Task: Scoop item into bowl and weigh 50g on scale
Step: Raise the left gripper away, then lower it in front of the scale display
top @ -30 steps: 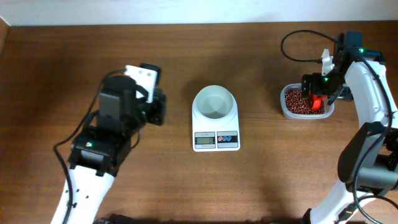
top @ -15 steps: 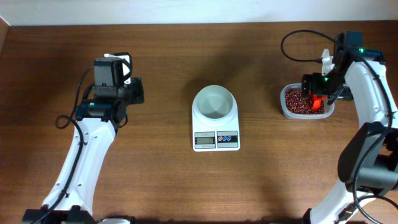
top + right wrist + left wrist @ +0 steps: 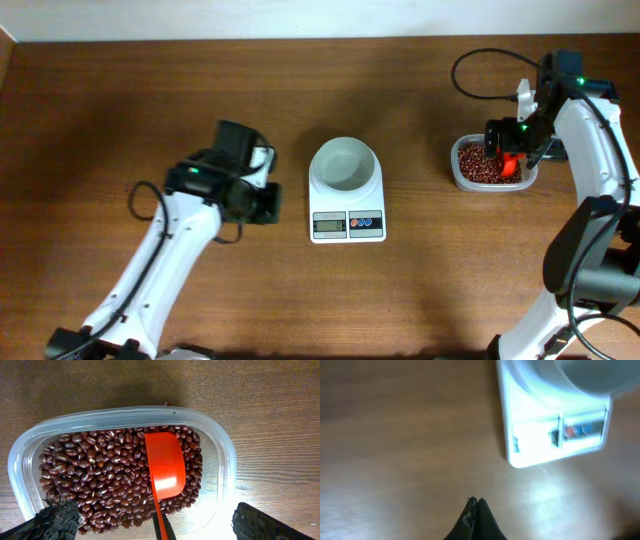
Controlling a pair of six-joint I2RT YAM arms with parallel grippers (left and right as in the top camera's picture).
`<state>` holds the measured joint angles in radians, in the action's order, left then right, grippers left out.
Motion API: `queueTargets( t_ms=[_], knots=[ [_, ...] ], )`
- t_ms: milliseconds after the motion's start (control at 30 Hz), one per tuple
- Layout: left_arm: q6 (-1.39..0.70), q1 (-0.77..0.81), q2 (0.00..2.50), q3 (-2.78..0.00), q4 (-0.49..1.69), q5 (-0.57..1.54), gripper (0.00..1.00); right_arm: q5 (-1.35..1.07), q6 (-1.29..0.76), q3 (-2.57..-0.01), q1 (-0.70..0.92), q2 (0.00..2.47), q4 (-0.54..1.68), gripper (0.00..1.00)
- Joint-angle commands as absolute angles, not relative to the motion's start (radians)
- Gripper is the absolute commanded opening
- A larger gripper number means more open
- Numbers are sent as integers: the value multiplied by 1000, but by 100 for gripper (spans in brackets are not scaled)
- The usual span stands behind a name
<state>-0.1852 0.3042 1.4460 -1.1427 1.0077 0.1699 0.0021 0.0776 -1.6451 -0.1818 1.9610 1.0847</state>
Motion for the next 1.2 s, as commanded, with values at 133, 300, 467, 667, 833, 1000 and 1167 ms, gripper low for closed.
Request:
queueTargets(
  t_ms=[133,300,467,667,833,1000,1167],
  knots=[
    [-348,643,1442,-1146,1008,-43,0,8,71,-1639,-184,1955,1084,99],
    [-445,712,1464,-1094,891,-89,0,8,71,-1639,-184,1955,1084,99],
    [-481,712,1515,-1056,865,-87,1,8,71,-1639,-184,1955,1084,99],
    [-427,745,1560,-1048,864,-83,20,8,71,-1639,-184,1955,1084,99],
    [-363,801,1560,-1048,883,-83,50,8,71,-1639,-184,1955,1084,99],
    [-344,817,1560,-1048,896,-84,62,8,71,-1639,-185,1955,1084,99],
    [-384,817,1559,-1048,909,-96,64,8,71,-1639,-185,1955,1084,99]
  ],
)
